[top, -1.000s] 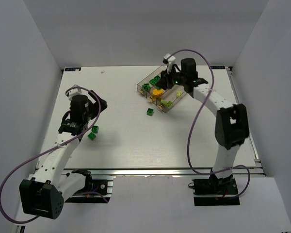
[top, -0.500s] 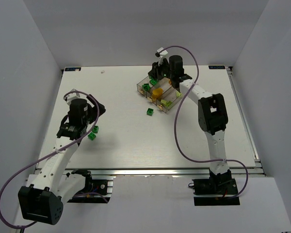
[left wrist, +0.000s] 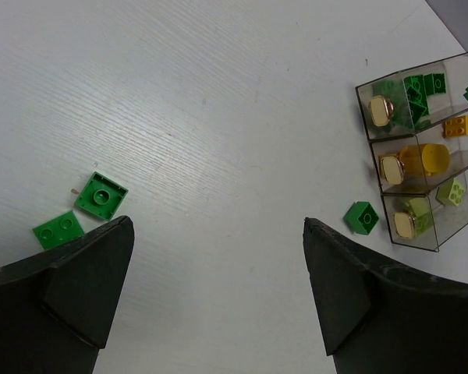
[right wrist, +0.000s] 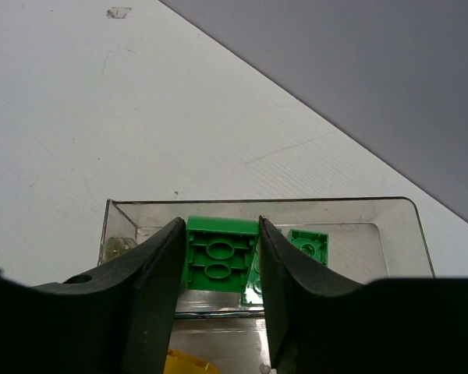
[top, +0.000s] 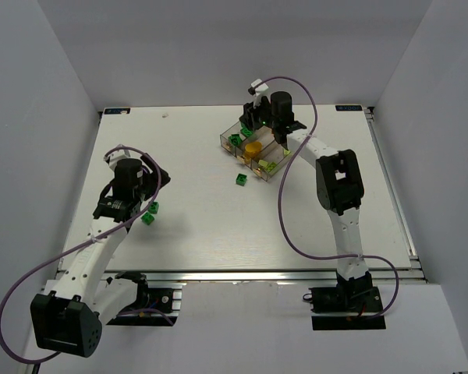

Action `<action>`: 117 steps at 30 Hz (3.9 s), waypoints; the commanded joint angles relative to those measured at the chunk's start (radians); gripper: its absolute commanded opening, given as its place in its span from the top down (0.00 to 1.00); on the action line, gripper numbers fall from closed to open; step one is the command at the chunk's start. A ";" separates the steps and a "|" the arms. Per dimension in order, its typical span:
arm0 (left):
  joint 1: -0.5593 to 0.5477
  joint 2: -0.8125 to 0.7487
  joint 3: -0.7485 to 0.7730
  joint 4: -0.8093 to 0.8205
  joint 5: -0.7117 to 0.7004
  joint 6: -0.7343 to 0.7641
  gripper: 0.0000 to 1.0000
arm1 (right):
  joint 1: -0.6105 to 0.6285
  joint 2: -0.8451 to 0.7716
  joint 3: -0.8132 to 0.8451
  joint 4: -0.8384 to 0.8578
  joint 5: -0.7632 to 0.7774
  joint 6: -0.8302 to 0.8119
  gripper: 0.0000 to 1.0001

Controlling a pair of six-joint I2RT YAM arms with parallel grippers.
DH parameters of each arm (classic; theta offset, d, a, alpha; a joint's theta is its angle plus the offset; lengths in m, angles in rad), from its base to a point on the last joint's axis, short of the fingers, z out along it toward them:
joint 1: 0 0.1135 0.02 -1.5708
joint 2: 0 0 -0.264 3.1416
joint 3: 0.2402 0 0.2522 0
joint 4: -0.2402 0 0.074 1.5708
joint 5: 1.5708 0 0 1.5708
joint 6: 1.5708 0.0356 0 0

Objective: Sort the legos into containers by color

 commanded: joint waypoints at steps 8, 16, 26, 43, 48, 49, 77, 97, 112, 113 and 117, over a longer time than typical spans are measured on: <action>0.005 -0.002 -0.004 -0.031 -0.022 -0.003 0.02 | 0.005 0.006 0.034 0.075 0.001 -0.023 0.34; 0.006 0.050 0.004 -0.095 -0.044 -0.035 0.04 | -0.018 -0.165 -0.085 0.055 -0.399 -0.123 0.11; 0.052 0.220 0.048 -0.236 -0.089 -0.164 0.53 | -0.021 -0.406 -0.306 -0.245 -0.745 -0.246 0.76; 0.063 0.518 0.125 -0.158 0.019 -0.429 0.10 | -0.024 -0.604 -0.544 -0.199 -0.696 -0.234 0.52; 0.072 0.546 0.109 -0.129 0.010 -0.443 0.15 | -0.024 -0.601 -0.546 -0.195 -0.694 -0.231 0.51; 0.075 0.553 0.108 -0.126 0.009 -0.445 0.16 | -0.024 -0.600 -0.544 -0.195 -0.693 -0.231 0.51; 0.109 0.615 0.181 -0.157 -0.114 -0.354 0.61 | -0.032 -0.600 -0.553 -0.196 -0.680 -0.228 0.50; -0.024 0.687 0.295 0.412 0.576 -0.044 0.89 | -0.107 -0.715 -0.619 -0.273 -0.604 -0.238 0.87; -0.167 1.168 0.908 0.491 0.589 -0.087 0.74 | -0.144 -0.808 -0.719 -0.290 -0.562 -0.257 0.83; -0.170 1.203 0.927 0.495 0.572 -0.093 0.72 | -0.145 -0.811 -0.722 -0.290 -0.562 -0.255 0.83; -0.192 1.279 1.033 0.482 0.521 -0.109 0.66 | -0.147 -0.822 -0.740 -0.285 -0.564 -0.251 0.83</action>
